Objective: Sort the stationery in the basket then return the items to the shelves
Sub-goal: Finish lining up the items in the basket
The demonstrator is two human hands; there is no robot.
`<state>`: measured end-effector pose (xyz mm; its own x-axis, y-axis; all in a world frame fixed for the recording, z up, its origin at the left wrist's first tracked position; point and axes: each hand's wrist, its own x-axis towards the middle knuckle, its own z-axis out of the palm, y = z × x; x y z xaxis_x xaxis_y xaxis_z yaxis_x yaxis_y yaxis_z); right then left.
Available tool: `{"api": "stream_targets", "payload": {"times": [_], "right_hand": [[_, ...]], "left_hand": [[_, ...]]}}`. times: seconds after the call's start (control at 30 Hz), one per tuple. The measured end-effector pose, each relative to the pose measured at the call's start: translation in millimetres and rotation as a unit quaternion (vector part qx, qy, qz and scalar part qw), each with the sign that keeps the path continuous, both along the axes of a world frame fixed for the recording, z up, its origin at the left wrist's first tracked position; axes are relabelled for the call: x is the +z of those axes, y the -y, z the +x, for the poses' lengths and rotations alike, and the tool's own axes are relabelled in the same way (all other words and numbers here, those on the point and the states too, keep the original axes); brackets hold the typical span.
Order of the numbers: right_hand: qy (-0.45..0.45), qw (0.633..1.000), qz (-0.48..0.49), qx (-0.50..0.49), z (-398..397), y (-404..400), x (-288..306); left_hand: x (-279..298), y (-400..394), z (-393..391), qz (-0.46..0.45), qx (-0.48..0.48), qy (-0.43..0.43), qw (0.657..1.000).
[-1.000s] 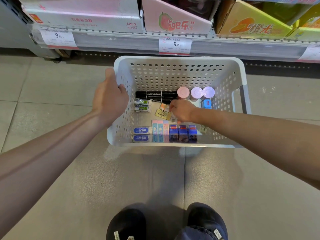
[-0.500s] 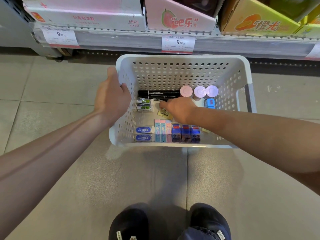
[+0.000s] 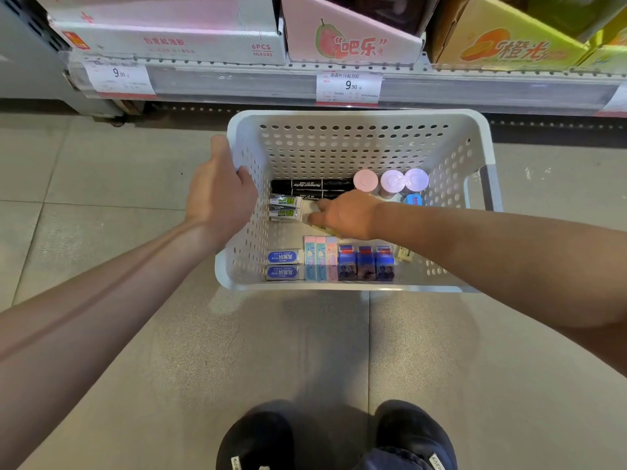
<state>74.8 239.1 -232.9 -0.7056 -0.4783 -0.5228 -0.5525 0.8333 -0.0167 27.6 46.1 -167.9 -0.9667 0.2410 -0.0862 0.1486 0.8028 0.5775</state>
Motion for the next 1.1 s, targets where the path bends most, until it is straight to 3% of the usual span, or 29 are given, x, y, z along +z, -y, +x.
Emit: {"api": "stream_targets", "payload": {"times": [0.17, 0.27, 0.3, 0.37, 0.43, 0.57, 0.7, 0.77, 0.83, 0.93, 1.03, 1.1], "right_hand": [[-0.005, 0.99, -0.113, -0.079, 5.7, -11.0, 1.1], [0.029, 0.933, -0.254, -0.254, 9.1, -8.9, 8.2], [0.08, 0.889, -0.301, -0.336, 9.4, -6.5, 10.4], [0.258, 0.744, -0.395, -0.473, 9.8, -2.5, 9.6], [0.391, 0.613, -0.439, -0.528, 11.0, -0.9, 3.2], [0.473, 0.469, -0.488, -0.565, 13.6, 2.0, -3.1], [0.515, 0.382, -0.517, -0.567, 13.5, 8.2, -8.0], [0.505, 0.372, -0.518, -0.581, 12.5, 11.5, -10.8], [0.481, 0.401, -0.508, -0.591, 10.3, 15.3, -14.7], [0.441, 0.482, -0.474, -0.59, 6.2, 21.5, -19.6], [0.361, 0.587, -0.425, -0.588, 5.3, 28.8, -15.0], [0.291, 0.618, -0.401, -0.611, 3.7, 34.3, -14.3]], "left_hand": [[-0.1, 0.6, 0.3, 0.007, -0.002, 0.005, 1.0], [0.7, 0.1, 0.4, 0.004, -0.002, 0.008, 1.0], [1.2, 0.2, 0.3, 0.002, -0.001, 0.009, 1.0], [1.4, 0.4, -0.1, 0.0, -0.001, 0.008, 1.0], [1.1, -0.2, 0.2, -0.001, 0.0, 0.004, 1.0], [2.0, -1.5, 1.2, 0.0, 0.005, 0.008, 1.0], [2.0, -0.5, 0.9, 0.002, 0.005, 0.012, 1.0], [1.8, -0.4, 0.8, 0.006, 0.004, 0.011, 1.0], [1.6, -0.6, 0.7, 0.008, 0.004, 0.013, 1.0], [1.8, -0.5, 0.2, 0.008, 0.007, 0.02, 1.0], [3.3, -0.4, 0.5, 0.01, 0.005, 0.018, 1.0], [4.0, -0.1, 0.8, 0.01, 0.003, 0.016, 1.0]]}}
